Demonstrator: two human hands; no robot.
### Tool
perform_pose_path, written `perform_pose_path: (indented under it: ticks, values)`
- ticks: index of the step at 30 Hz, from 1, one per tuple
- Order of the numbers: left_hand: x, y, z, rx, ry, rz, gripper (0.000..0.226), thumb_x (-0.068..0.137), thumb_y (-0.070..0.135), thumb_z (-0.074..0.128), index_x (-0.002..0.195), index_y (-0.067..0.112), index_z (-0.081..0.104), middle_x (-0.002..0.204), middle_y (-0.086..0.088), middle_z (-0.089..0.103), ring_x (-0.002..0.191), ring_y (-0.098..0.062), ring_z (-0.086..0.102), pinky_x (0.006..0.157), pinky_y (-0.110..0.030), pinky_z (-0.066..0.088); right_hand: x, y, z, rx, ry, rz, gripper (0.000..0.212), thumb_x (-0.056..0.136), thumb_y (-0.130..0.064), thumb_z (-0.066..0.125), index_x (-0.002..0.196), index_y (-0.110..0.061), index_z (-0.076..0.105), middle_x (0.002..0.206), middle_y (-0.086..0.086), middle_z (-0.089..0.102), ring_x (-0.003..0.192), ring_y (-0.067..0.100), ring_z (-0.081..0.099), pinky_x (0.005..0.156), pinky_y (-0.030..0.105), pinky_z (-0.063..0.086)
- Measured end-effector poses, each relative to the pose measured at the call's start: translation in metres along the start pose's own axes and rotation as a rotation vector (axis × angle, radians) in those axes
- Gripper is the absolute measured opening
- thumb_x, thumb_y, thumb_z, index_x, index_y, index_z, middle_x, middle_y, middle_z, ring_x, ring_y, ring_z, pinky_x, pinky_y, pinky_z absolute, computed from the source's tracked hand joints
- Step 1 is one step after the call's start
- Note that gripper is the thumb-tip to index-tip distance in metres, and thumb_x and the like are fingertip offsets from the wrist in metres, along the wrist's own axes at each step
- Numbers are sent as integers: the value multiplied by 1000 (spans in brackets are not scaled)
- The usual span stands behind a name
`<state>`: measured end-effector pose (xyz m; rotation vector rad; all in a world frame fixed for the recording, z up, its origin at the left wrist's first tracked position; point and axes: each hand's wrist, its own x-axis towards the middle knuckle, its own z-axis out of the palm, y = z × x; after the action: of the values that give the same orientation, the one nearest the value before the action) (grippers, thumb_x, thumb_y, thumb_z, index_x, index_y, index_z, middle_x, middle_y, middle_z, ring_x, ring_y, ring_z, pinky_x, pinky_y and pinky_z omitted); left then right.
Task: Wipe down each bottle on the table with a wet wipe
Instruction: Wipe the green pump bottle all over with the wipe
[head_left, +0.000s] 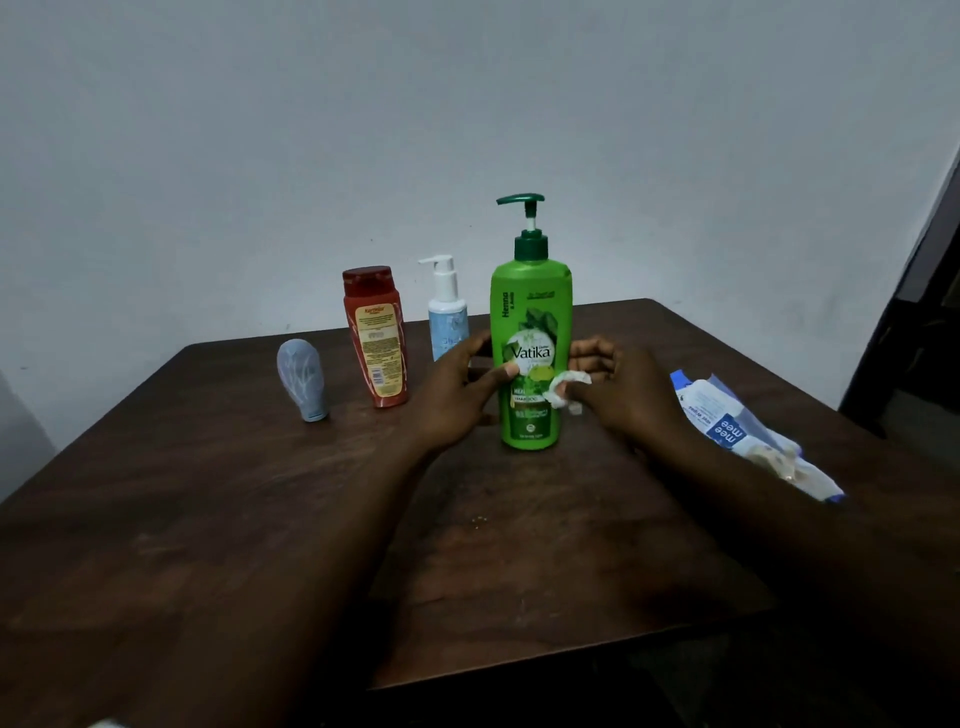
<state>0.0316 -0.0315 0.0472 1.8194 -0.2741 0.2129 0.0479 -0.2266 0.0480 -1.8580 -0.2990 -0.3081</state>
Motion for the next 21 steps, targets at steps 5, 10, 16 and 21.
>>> perform_pose_path:
  ticks: [5,10,16,21]
  values:
    - [42,-11,5,46,96,-5,38,98,17,65,134,15,56,118,1,62,104,-17,66,71,-35,64,49,18,8,-116,36,-8,34,67,1,82,91,-18,68,80,1,72,69,13,66,65,25,54]
    - [72,-23,15,99,230,33,39,96,16,68,133,16,60,108,6,66,96,-12,66,86,-45,62,82,28,11,-131,41,8,35,65,-1,84,89,-20,67,78,-2,71,72,13,68,66,26,55]
    - [89,-29,29,88,342,39,39,96,14,67,134,12,60,119,-6,71,98,-11,65,91,-45,59,104,40,11,-132,56,31,39,63,-5,86,96,-18,70,88,4,74,83,19,72,77,35,60]
    - [92,-32,27,121,345,45,37,96,15,67,132,13,60,109,2,68,97,-12,66,90,-46,60,108,40,13,-115,52,33,39,64,-3,86,94,-19,68,86,3,73,82,17,70,76,30,58]
